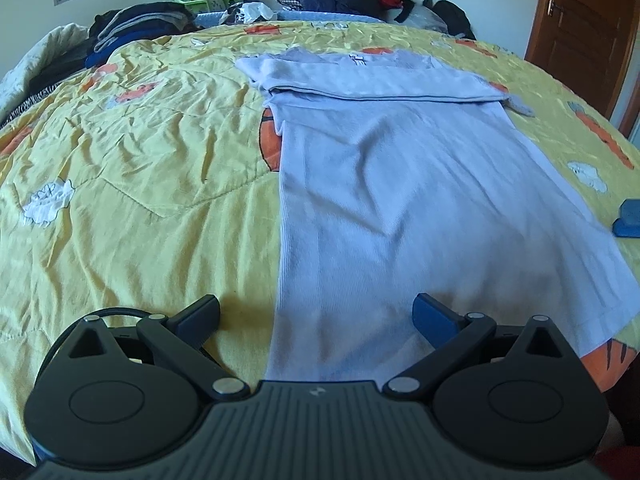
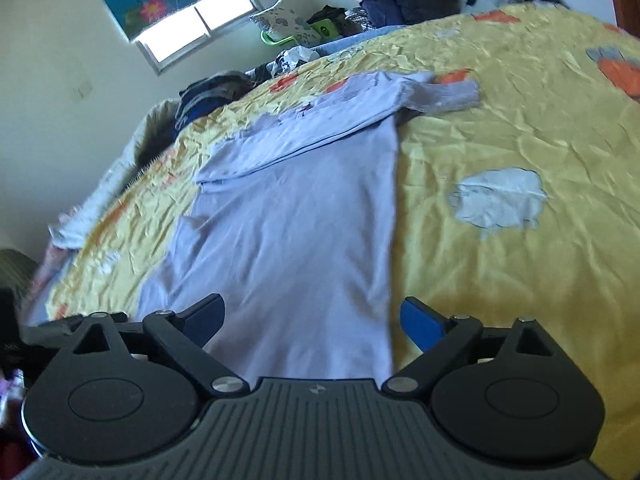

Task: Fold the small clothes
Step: 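Lower both grippers to the hem of the top and close on it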

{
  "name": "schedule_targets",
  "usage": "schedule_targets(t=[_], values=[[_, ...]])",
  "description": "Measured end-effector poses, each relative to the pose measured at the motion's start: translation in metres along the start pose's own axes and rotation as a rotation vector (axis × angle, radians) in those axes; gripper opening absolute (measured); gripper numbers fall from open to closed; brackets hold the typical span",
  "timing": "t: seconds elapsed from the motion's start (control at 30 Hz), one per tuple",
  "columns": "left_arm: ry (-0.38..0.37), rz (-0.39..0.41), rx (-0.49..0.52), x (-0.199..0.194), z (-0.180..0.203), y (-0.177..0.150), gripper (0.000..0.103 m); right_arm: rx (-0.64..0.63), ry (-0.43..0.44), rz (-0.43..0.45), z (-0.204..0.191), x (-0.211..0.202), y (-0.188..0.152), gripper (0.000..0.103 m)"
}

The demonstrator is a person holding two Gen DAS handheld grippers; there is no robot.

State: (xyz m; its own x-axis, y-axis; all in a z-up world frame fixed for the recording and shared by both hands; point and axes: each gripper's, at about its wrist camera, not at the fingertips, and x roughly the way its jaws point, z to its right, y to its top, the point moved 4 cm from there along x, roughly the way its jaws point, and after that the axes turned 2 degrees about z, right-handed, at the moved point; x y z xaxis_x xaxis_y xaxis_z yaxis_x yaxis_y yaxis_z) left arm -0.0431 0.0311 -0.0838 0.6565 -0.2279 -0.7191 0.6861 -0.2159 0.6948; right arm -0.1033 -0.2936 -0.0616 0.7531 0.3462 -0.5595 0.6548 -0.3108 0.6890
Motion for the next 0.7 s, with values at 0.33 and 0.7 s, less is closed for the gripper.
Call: schedule_targets(t=[0.33, 0.7], values=[[-0.185, 0.002, 0.011, -0.011, -0.004, -0.004, 0.103, 0.053, 0.024, -0.05, 0.033, -0.022, -0.013, 0.081], [-0.276, -0.022, 0.049, -0.025, -0.018, -0.018, 0.102, 0.149, 0.173, -0.08, 0.041, -0.034, -0.026, 0.076]])
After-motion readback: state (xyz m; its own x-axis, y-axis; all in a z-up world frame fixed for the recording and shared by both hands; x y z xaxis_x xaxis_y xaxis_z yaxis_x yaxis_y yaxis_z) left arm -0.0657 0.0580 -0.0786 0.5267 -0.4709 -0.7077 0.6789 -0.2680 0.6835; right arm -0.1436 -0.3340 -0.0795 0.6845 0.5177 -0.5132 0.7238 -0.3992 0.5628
